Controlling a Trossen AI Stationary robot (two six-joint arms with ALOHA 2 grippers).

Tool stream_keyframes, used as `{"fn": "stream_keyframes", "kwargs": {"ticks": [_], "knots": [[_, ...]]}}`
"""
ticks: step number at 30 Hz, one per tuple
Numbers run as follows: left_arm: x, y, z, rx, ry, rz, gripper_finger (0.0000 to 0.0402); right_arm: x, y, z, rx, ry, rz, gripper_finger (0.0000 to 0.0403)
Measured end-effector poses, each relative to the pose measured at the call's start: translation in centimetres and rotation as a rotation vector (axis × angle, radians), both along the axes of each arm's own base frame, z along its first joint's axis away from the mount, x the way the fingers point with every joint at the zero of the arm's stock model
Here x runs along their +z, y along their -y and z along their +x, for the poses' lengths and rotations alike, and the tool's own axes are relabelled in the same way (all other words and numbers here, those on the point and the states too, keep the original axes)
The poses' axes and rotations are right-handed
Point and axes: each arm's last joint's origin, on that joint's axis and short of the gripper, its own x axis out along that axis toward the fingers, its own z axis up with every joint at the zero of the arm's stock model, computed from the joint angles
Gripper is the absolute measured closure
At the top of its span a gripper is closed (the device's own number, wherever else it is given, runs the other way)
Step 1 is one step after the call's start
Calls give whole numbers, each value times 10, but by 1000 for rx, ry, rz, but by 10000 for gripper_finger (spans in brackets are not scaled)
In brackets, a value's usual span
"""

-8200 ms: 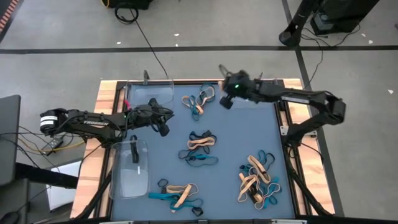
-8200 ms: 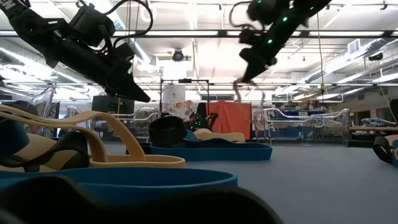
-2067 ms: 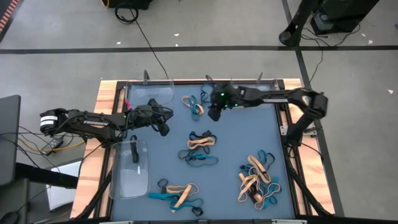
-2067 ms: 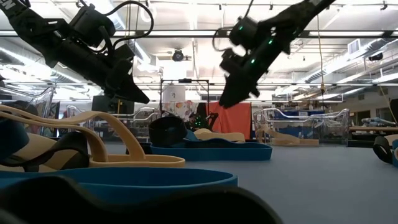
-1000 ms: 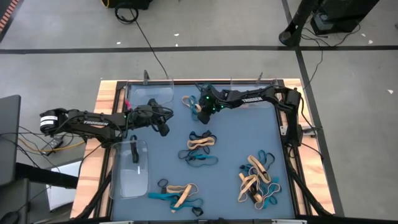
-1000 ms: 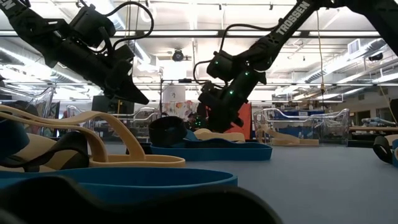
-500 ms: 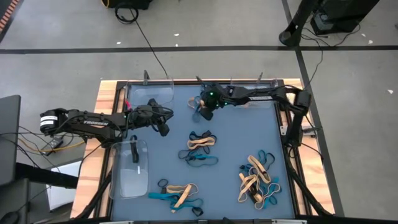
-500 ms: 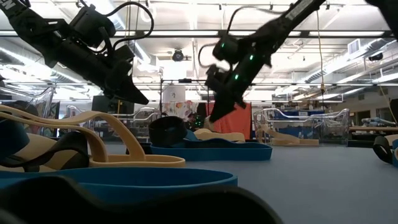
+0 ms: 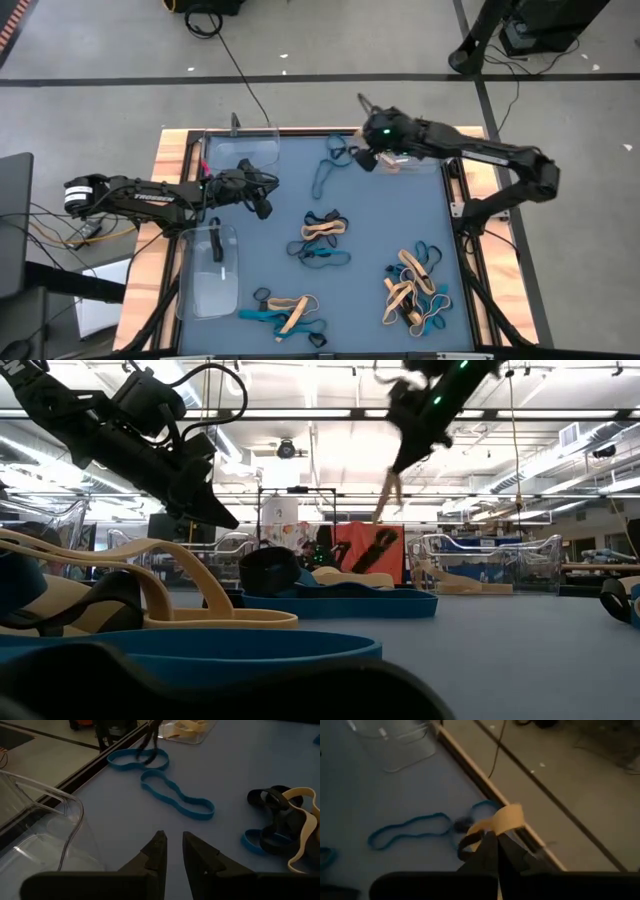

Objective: Sort rubber bands into baskets
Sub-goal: Put the yellow rubber band into the top right transparent bin

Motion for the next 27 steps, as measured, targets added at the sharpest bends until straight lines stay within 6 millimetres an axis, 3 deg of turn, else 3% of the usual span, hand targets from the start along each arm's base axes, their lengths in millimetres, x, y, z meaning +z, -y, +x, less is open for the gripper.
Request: {"fn": "stream_keyframes", "kwargs": {"ticks": [7,15,20,23,27], "knots": [[0,0,0,0,1,0,337,28,-14,-41,-105,-14,-88,400],[1,0,0,0,10,2,337,34,-12,-63,-211,-66,-116,400],[1,0,0,0,10,2,337,19,2,-68,-299,-167,-80,400],[1,0,0,0,7,1,337,-2,12,-67,-352,-220,-33,397],[0,0,0,0,5,0,337,-29,21,-66,-354,-264,48,361]]}}
